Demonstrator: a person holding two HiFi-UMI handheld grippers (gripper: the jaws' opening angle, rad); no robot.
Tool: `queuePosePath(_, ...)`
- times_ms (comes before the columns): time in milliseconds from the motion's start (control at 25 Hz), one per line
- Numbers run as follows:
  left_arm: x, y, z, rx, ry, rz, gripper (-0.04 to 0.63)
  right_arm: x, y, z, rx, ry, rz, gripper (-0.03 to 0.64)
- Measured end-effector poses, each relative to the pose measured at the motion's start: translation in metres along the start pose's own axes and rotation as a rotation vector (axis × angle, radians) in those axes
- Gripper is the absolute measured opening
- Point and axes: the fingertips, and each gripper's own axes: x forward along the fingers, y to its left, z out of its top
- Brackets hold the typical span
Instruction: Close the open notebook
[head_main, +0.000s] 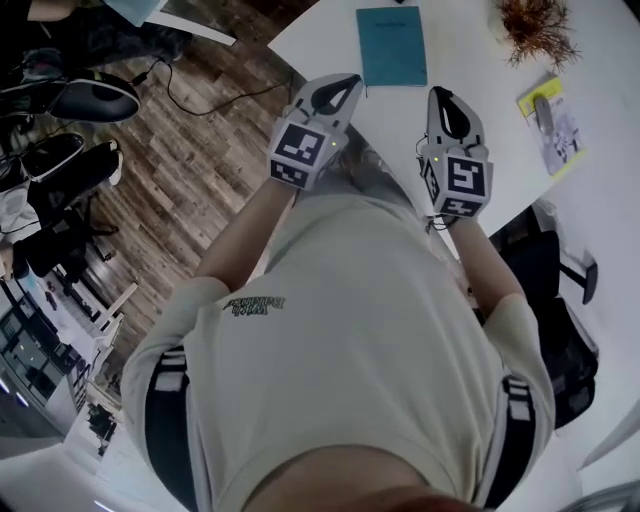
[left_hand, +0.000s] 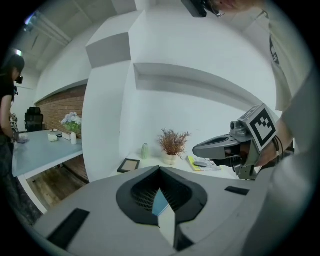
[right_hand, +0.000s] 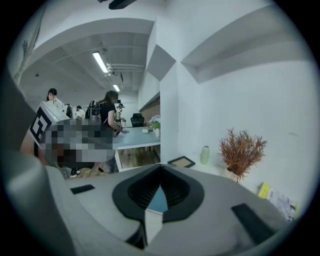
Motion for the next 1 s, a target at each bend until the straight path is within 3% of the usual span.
queuePosePath(160, -0.022, 0.007, 0.034, 0.004, -0.083, 0.058, 0.012, -0.009, 0.009, 0.034, -0.02, -0.067, 0.021, 0.006)
queuePosePath(520, -0.076, 0.008, 0.097, 0.031, -0.242, 0.108, 0.012, -0.034, 0.044, 0.09, -0.075, -0.191, 0.099, 0.006)
queuePosePath(760, -0.097, 0.003, 0.1, 0.086, -0.264, 0.135, 0.012, -0.047, 0.067, 0.106, -0.127, -0.258, 0.154, 0.005)
queuePosePath(1000, -0.107, -0.005, 0.099, 0.095, -0.258, 0.139, 0.012, -0.061, 0.08, 0.111, -0.094, -0.331, 0.18, 0.003)
